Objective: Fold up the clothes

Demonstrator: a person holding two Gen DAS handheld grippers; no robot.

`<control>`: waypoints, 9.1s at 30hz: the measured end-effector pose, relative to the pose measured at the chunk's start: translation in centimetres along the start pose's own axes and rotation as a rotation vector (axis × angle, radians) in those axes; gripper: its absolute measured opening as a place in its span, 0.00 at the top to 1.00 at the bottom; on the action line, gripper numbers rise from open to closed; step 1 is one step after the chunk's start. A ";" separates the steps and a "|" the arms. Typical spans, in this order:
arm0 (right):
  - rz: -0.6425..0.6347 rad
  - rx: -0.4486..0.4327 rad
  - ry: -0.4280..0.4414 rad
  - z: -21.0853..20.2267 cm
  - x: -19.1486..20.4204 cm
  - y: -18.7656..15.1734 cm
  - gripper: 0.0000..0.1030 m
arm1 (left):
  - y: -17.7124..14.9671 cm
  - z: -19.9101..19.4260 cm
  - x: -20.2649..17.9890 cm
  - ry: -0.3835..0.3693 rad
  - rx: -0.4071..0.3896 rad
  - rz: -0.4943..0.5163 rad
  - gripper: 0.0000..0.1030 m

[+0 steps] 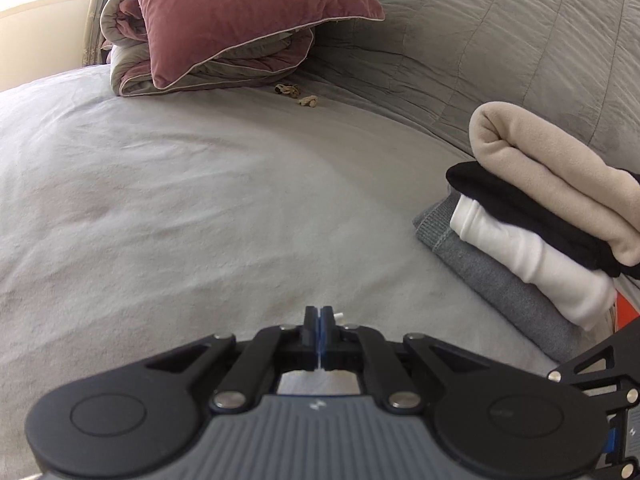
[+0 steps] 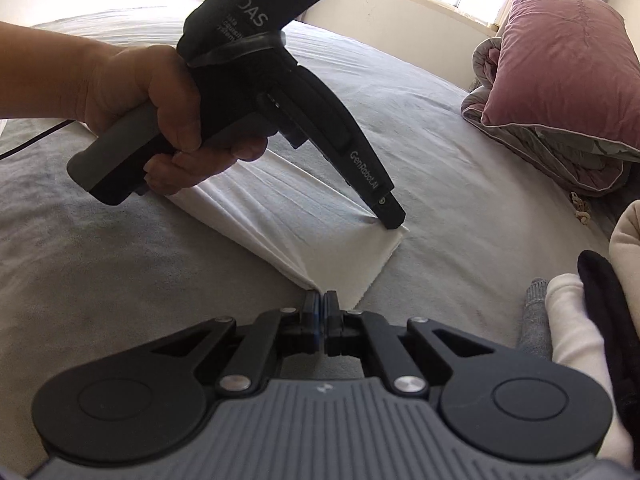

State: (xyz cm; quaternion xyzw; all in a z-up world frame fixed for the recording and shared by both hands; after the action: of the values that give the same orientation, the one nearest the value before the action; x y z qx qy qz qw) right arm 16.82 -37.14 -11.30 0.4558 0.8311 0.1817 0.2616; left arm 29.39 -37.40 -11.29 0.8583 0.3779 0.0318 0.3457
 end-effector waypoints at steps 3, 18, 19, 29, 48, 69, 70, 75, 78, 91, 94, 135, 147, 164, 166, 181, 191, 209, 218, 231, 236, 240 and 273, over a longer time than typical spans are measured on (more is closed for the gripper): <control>0.006 0.004 0.007 0.2 -0.1 0.0 0.98 | -0.3 0.0 -0.3 0.025 -0.028 0.022 0.99; 0.052 -0.035 -0.043 -2.8 -0.8 2.5 0.75 | -4.7 -12.0 5.6 0.161 -0.080 -0.124 0.45; 0.057 -0.042 -0.039 -3.3 -0.6 3.1 0.75 | -5.2 -13.0 6.6 0.182 -0.081 -0.130 0.45; 0.002 -0.132 -0.002 -5.7 3.1 12.1 0.74 | -10.7 -22.6 17.2 0.356 -0.060 -0.199 0.45; -0.078 -0.086 0.192 4.9 15.5 23.2 0.73 | -21.6 -30.1 33.4 0.496 0.084 -0.255 0.47; -0.049 -0.038 0.203 8.8 16.3 20.9 0.86 | -25.3 -31.7 33.9 0.510 0.124 -0.125 0.60; -0.055 -0.038 0.204 8.9 16.5 20.9 0.89 | -25.2 -31.7 34.1 0.511 0.129 -0.125 0.59; -0.077 -0.041 0.207 8.9 16.9 20.8 0.93 | -24.9 -31.2 34.9 0.503 0.171 -0.126 0.51; -0.077 -0.043 0.212 8.9 16.8 20.8 0.93 | -24.8 -30.9 35.0 0.474 0.185 -0.148 0.63; -0.050 -0.087 0.136 8.6 16.1 21.7 1.00 | -23.5 -31.9 35.6 0.637 -0.048 -0.259 1.00; -0.057 -0.119 0.041 8.7 15.8 22.5 1.00 | -22.6 -31.9 36.2 0.681 -0.096 -0.275 1.00; 0.347 0.045 -0.025 4.0 6.0 16.7 0.56 | -24.1 -34.4 27.3 0.538 -0.095 -0.354 0.45; 0.366 0.089 -0.080 3.8 -2.1 9.2 0.56 | -15.2 -22.4 21.6 0.433 -0.008 -0.157 0.46; 0.291 0.049 -0.044 4.9 -2.4 6.8 1.00 | -10.2 -14.9 17.0 0.397 -0.036 -0.042 1.00; 0.282 0.018 -0.083 4.1 -2.7 7.3 1.00 | -9.7 -15.7 17.4 0.390 -0.083 -0.082 1.00; 0.350 0.065 -0.216 7.2 -6.3 8.5 0.75 | -9.4 -14.7 19.2 0.432 -0.085 -0.146 0.73; 0.450 0.045 -0.256 2.6 -7.4 9.4 0.63 | -13.3 -21.6 22.3 0.469 -0.090 -0.285 0.55; 0.457 0.039 -0.147 1.6 3.1 14.6 0.53 | -28.5 -36.5 36.6 0.666 -0.121 -0.559 0.53; 0.392 0.064 -0.139 1.6 8.3 17.0 0.51 | -33.4 -39.8 42.4 0.542 -0.290 -0.749 0.91; 0.428 0.018 -0.096 -3.2 14.7 17.5 0.41 | -35.0 -43.3 37.5 0.527 -0.390 -0.836 0.36; 0.422 0.000 -0.081 -5.3 17.6 16.5 0.32 | -37.3 -44.8 35.5 0.569 -0.394 -0.926 0.30; 0.400 0.012 -0.065 -6.4 20.3 15.6 0.28 | -39.2 -46.0 34.5 0.663 -0.348 -0.998 0.29; -0.106 -0.121 0.182 -2.4 40.2 26.8 0.01 | -40.5 -45.6 31.2 0.618 -0.297 -0.920 0.11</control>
State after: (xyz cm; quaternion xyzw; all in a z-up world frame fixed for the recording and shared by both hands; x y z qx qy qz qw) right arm 15.17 10.88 -5.73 0.3762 0.8620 0.2579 0.2211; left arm 11.79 28.71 -8.19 0.4984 0.7876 0.1803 0.3142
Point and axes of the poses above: each gripper's, at about its wrist camera, not at the fingertips, and z roughly the way its jaws point, x to its left, y to its top, the point moved 10 cm from there along z, roughly the way its jaws point, and after that the axes turned 13 degrees about x, right-handed, at the moved point
